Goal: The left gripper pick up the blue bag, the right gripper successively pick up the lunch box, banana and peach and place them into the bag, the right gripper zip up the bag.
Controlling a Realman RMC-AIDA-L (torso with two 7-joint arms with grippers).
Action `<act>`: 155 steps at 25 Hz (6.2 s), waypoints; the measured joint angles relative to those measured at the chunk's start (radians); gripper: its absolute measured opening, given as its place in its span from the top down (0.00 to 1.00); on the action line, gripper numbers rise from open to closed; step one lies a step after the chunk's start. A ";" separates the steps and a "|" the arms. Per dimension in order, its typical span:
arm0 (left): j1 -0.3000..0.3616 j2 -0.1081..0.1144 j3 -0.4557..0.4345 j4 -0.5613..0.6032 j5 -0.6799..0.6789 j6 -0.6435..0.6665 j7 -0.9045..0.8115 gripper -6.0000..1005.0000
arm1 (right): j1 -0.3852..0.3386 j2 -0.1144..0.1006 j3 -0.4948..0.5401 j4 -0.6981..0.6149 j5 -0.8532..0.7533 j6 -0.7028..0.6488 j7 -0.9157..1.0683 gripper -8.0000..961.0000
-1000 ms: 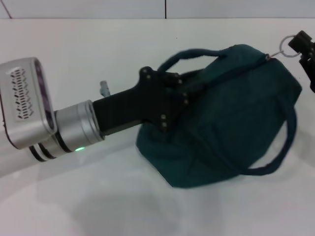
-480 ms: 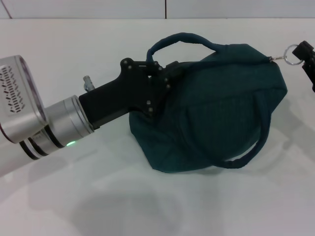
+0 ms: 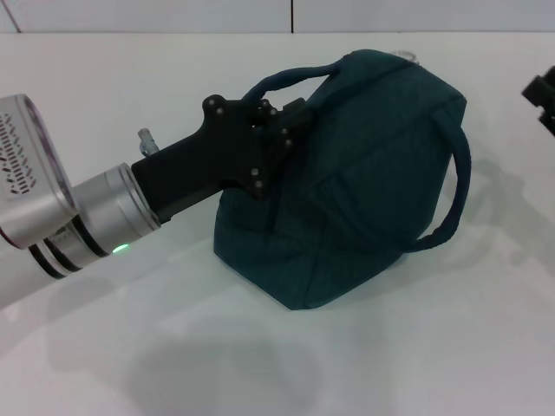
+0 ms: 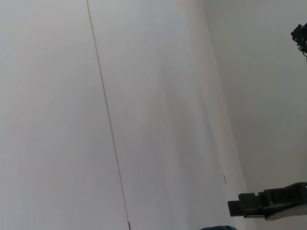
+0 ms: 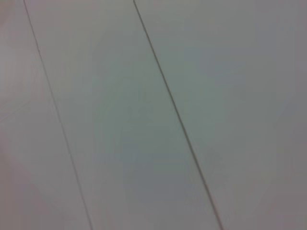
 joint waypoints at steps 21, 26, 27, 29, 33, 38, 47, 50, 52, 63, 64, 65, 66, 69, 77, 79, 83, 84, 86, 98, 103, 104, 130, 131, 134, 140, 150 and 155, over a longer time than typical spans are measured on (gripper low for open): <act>-0.028 0.000 0.024 0.003 0.016 0.040 0.004 0.95 | 0.126 0.027 0.011 -0.062 -0.118 0.348 -0.238 0.50; -0.031 -0.001 0.024 0.008 0.024 0.041 0.006 0.95 | 0.162 0.029 -0.037 -0.062 -0.127 0.379 -0.240 0.50; -0.031 -0.001 0.024 0.008 0.024 0.041 0.006 0.95 | 0.169 0.029 -0.052 -0.062 -0.127 0.390 -0.240 0.50; -0.031 -0.001 0.026 0.009 0.025 0.043 0.006 0.95 | 0.174 0.030 -0.067 -0.065 -0.127 0.398 -0.240 0.50; -0.032 -0.002 0.036 0.010 0.027 0.048 0.007 0.95 | 0.176 0.031 -0.113 -0.087 -0.126 0.395 -0.236 0.50; -0.032 -0.002 0.041 0.011 0.027 0.060 0.009 0.95 | 0.162 0.037 -0.212 -0.130 -0.117 0.390 -0.231 0.50; -0.028 -0.003 0.048 0.002 0.028 0.073 0.013 0.95 | 0.138 0.034 -0.216 -0.143 -0.091 0.376 -0.231 0.54; -0.028 -0.003 0.049 0.003 0.027 0.073 0.020 0.95 | 0.138 0.034 -0.218 -0.143 -0.091 0.375 -0.231 0.56; -0.026 -0.003 0.049 0.003 0.027 0.073 0.022 0.95 | 0.139 0.034 -0.219 -0.143 -0.091 0.375 -0.233 0.57; -0.024 -0.002 0.050 0.002 0.027 0.073 0.025 0.95 | 0.150 0.036 -0.215 -0.143 -0.076 0.384 -0.231 0.73; -0.023 -0.002 0.051 0.002 0.027 0.073 0.026 0.95 | 0.150 0.036 -0.217 -0.143 -0.070 0.385 -0.231 0.74; -0.023 -0.002 0.051 0.002 0.028 0.073 0.026 0.95 | 0.150 0.036 -0.217 -0.143 -0.068 0.387 -0.231 0.74; -0.023 -0.002 0.051 0.002 0.029 0.073 0.026 0.95 | 0.150 0.036 -0.217 -0.143 -0.066 0.389 -0.231 0.74; -0.024 -0.002 0.052 0.004 0.041 0.073 0.034 0.95 | 0.150 0.036 -0.215 -0.139 -0.065 0.389 -0.230 0.75; -0.023 -0.002 0.053 0.009 0.052 0.081 0.051 0.95 | 0.141 0.036 -0.212 -0.125 -0.017 0.392 -0.235 0.81; -0.023 -0.002 0.053 0.009 0.051 0.081 0.050 0.95 | 0.138 0.034 -0.212 -0.117 0.007 0.398 -0.239 0.89; -0.022 -0.002 0.047 0.007 0.046 0.081 0.044 0.95 | 0.131 0.031 -0.212 -0.112 0.014 0.444 -0.238 0.97; -0.021 -0.002 0.046 0.007 0.045 0.080 0.043 0.95 | 0.129 0.031 -0.212 -0.112 0.014 0.456 -0.237 0.97; -0.021 -0.002 0.043 0.006 0.043 0.079 0.041 0.94 | 0.126 0.031 -0.212 -0.107 0.014 0.484 -0.235 0.97; -0.018 -0.006 0.041 0.005 0.012 0.063 0.003 0.94 | 0.110 0.029 -0.217 -0.072 0.008 0.457 -0.192 0.92; 0.018 -0.012 0.041 0.050 -0.035 0.033 0.009 0.94 | 0.085 0.023 -0.209 -0.081 0.009 0.421 -0.140 0.90; 0.028 -0.012 0.041 0.061 -0.044 0.030 0.014 0.94 | 0.080 0.021 -0.206 -0.085 0.010 0.418 -0.129 0.90; 0.143 0.007 0.052 -0.023 0.052 0.330 -0.054 0.27 | 0.039 -0.087 -0.092 -0.135 -0.280 -0.317 0.048 0.53; 0.148 0.001 0.052 -0.035 0.053 0.330 -0.054 0.26 | 0.040 -0.086 -0.091 -0.135 -0.288 -0.316 0.047 0.53; 0.151 -0.001 0.052 -0.037 0.054 0.330 -0.054 0.25 | 0.048 -0.083 -0.090 -0.138 -0.302 -0.309 0.047 0.53; 0.151 -0.001 0.052 -0.038 0.053 0.329 -0.054 0.28 | 0.057 -0.083 -0.091 -0.139 -0.304 -0.289 0.048 0.52; 0.151 -0.001 0.050 -0.031 0.048 0.332 -0.044 0.27 | 0.060 -0.081 -0.082 -0.163 -0.339 -0.264 0.044 0.42; 0.144 -0.001 0.052 -0.046 0.072 0.325 -0.043 0.26 | 0.059 -0.082 -0.081 -0.218 -0.455 -0.257 0.049 0.18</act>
